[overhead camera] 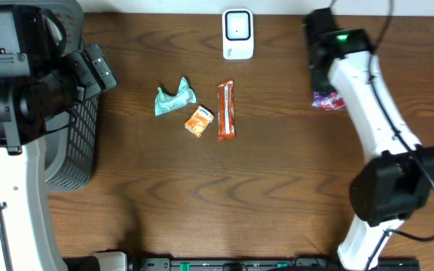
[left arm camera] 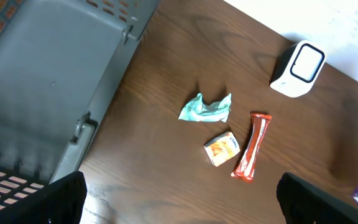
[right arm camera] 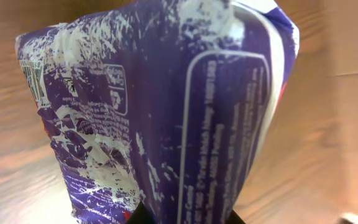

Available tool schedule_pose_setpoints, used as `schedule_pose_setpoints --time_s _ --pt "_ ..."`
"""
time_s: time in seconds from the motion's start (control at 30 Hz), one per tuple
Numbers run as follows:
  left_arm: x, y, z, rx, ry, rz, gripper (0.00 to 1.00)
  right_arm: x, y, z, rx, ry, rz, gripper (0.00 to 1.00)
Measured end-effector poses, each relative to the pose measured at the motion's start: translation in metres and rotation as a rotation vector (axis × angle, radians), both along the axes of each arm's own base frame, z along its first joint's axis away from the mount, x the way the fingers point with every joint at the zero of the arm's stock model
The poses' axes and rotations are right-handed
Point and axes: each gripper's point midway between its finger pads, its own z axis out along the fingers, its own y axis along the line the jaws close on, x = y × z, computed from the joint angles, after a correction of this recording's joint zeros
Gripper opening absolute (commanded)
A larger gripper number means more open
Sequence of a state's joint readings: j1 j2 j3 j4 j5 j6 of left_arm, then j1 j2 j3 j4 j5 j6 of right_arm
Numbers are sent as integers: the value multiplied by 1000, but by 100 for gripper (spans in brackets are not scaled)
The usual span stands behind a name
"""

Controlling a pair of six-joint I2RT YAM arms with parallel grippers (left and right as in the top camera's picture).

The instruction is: Scan the item barcode

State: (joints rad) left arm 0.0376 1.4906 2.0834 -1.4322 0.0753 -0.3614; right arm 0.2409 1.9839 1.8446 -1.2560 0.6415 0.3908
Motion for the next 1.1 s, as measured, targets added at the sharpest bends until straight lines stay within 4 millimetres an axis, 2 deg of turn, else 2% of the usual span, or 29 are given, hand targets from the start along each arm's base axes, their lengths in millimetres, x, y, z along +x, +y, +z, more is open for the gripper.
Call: schedule_pose_setpoints --time_s 0.13,0.17,0.2,0.3,0.37,0.47,0.57,0.73,0.8,0.9,1.0,1.1 --pt "0 0 0 0 0 0 98 4 17 -27 -99 42 25 8" --pt "0 0 0 0 0 0 98 5 22 -36 -104 58 33 12" --pt "0 0 0 0 0 0 98 6 31 -50 -104 81 48 20" --pt "0 0 0 0 0 0 98 5 57 -78 -66 123 90 53" --pt "0 0 0 0 0 0 98 3 80 -91 -21 138 128 99" --pt "0 0 0 0 0 0 98 -3 115 -95 58 149 191 99" --pt "0 0 0 0 0 0 98 -5 142 -89 133 168 253 99" --pt "0 0 0 0 0 0 98 8 159 -45 276 140 299 99" --pt "0 0 0 0 0 0 98 19 157 -23 376 115 328 99" --pt "0 0 0 0 0 0 98 25 142 -8 487 115 348 99" --pt "0 0 0 0 0 0 98 30 115 -8 604 134 343 95" --pt "0 0 0 0 0 0 98 36 93 -24 729 141 328 93"
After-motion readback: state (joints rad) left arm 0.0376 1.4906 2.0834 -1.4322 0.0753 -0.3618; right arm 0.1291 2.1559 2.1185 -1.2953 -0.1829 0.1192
